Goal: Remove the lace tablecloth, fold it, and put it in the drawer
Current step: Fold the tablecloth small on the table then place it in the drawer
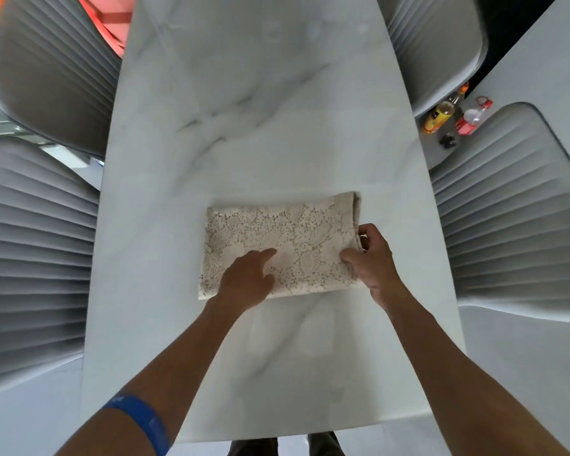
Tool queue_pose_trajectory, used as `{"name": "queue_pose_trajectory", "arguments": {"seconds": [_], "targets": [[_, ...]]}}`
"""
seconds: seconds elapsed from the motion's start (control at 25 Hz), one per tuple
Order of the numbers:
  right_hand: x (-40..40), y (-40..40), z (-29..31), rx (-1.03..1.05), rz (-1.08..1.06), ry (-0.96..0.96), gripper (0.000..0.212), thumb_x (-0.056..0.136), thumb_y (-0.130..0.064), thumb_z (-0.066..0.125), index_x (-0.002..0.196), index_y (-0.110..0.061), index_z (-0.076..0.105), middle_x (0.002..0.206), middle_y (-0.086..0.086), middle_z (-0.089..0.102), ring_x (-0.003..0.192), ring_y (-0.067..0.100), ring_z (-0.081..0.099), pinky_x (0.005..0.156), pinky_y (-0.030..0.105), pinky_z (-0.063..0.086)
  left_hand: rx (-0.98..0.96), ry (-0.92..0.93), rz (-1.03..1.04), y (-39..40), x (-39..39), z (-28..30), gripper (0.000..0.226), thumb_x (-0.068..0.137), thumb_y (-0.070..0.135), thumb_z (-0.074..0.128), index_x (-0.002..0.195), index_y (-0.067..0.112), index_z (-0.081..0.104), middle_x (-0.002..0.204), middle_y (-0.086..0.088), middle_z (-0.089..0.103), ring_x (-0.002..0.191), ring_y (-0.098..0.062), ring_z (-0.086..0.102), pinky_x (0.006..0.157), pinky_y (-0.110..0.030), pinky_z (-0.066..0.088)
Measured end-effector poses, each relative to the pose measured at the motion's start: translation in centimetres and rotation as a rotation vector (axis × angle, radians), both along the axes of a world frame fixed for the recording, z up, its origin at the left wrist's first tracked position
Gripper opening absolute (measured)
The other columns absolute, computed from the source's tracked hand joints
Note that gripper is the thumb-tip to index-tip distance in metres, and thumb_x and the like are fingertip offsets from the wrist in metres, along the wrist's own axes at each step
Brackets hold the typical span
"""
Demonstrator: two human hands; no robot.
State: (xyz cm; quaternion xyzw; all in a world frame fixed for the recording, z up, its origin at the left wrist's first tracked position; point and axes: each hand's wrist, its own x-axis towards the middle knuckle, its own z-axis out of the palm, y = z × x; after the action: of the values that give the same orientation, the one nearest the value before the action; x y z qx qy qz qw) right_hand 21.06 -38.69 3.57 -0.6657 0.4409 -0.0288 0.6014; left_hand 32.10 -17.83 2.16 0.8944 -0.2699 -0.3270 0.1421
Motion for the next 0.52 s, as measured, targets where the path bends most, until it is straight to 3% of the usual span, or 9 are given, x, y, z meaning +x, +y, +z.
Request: {"name": "queue_pose_trajectory", "arguments": {"seconds": [0.12,0.24,0.32,0.4,0.52], "targets": [[-1.1,0.6,4.3,-0.185,0.191,-0.204,0.035,0.076,-0.003,0.058,0.092,-0.035,0.056,0.089,-0.008,0.067,0.074,0.014,0.063,0.060,0.027,0.052,-0.380,-0.072,0.240,-3.1,0.5,6.0,0.057,0.087,0.048,0.062,0.140,0.038,0.042,0.144,0.009,0.047,0.122,-0.015,0.054,0.098,-0.037,0.047],[-0.9,0.5,8.6,-0.418,0.348,-0.295,0.032,0.076,-0.002,0.055,0.091,-0.030,0.057,0.078,-0.016,0.061,0.063,0.006,0.054,0.057,0.012,0.041,-0.702,0.310,0.467,-6.7,1.6,12.6,0.070,0.072,0.062,0.071,0.134,0.053,0.040,0.142,0.012,0.044,0.101,-0.013,0.065,0.072,-0.027,0.055],[0.2,0.1,11.4,-0.573,0.403,-0.333,0.034,0.076,0.004,0.054,0.089,-0.027,0.058,0.073,-0.017,0.058,0.062,0.006,0.053,0.059,0.011,0.036,-0.773,0.415,0.508,-8.4,2.1,16.0,0.063,0.076,0.045,0.077,0.131,0.044,0.046,0.136,0.001,0.052,0.094,-0.019,0.068,0.070,-0.033,0.060],[1.3,-0.3,14.0,-0.709,0.403,-0.395,0.032,0.074,0.009,0.052,0.089,-0.019,0.061,0.075,-0.015,0.057,0.064,0.005,0.052,0.063,0.015,0.036,-0.890,0.324,0.540,-9.1,2.5,19.0,0.045,0.081,0.026,0.076,0.121,0.028,0.057,0.122,-0.006,0.062,0.088,-0.020,0.066,0.080,-0.042,0.059],[2.2,-0.9,17.5,-0.917,0.310,-0.514,0.031,0.071,0.013,0.052,0.089,-0.009,0.064,0.085,-0.002,0.064,0.073,0.016,0.055,0.068,0.022,0.040,-1.144,0.223,0.466,-7.6,3.1,21.8,0.031,0.080,0.014,0.077,0.109,0.018,0.066,0.098,0.001,0.065,0.085,-0.013,0.062,0.080,-0.033,0.056]]}}
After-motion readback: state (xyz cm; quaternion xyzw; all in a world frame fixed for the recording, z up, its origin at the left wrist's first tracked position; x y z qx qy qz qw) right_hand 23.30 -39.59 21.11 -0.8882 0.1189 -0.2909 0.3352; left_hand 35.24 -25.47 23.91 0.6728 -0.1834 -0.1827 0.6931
